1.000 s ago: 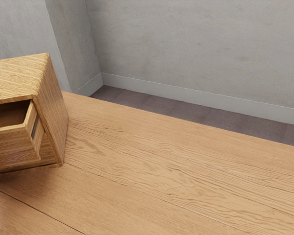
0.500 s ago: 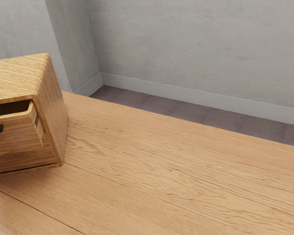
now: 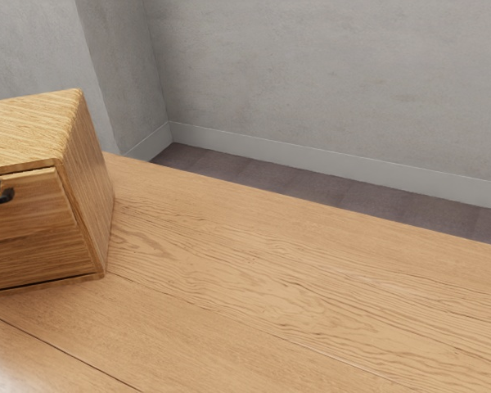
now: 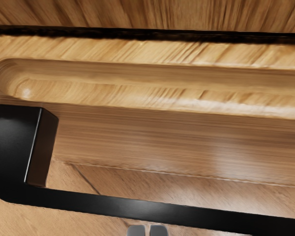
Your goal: Push the drawer handle with one arm to close the drawer
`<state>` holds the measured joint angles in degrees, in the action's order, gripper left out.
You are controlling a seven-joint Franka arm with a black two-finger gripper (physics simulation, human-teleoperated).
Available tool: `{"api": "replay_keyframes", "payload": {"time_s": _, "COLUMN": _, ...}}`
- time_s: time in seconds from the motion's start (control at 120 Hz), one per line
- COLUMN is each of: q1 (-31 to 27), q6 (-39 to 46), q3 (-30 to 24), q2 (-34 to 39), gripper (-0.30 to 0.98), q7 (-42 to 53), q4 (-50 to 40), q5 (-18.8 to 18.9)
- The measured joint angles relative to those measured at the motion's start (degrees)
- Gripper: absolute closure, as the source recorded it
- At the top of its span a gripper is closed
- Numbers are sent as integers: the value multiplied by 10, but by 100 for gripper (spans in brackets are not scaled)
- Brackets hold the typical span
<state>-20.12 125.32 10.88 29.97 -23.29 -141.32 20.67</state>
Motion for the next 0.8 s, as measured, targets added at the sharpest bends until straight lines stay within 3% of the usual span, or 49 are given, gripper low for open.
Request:
{"api": "replay_keyframes", "payload": {"time_s": 0.383, "q1": 0, "q6": 14, "q3": 8, "q2": -26, "gripper": 79, "q7": 26, "q4": 23, "q5": -21}}
{"api": "replay_keyframes", "payload": {"time_s": 0.55, "q1": 3, "q6": -17, "q3": -41, "q2": 124, "gripper": 79, "q7": 19, "q4": -47, "q5": -92}}
{"api": "replay_keyframes", "payload": {"time_s": 0.65, "q1": 4, "q6": -67, "q3": -113, "q2": 213, "gripper": 76, "q7": -9, "q4": -78, "q5": -156}}
{"api": "replay_keyframes", "payload": {"time_s": 0.717, "q1": 8, "q6": -99, "q3": -170, "q2": 214, "gripper": 61, "q7": -41, "q4": -61, "q5": -214}}
{"api": "replay_keyframes", "payload": {"time_s": 0.8, "q1": 34, "q6": -130, "q3": -239, "q2": 148, "gripper": 42, "q7": -88, "q4": 24, "q5": -268}}
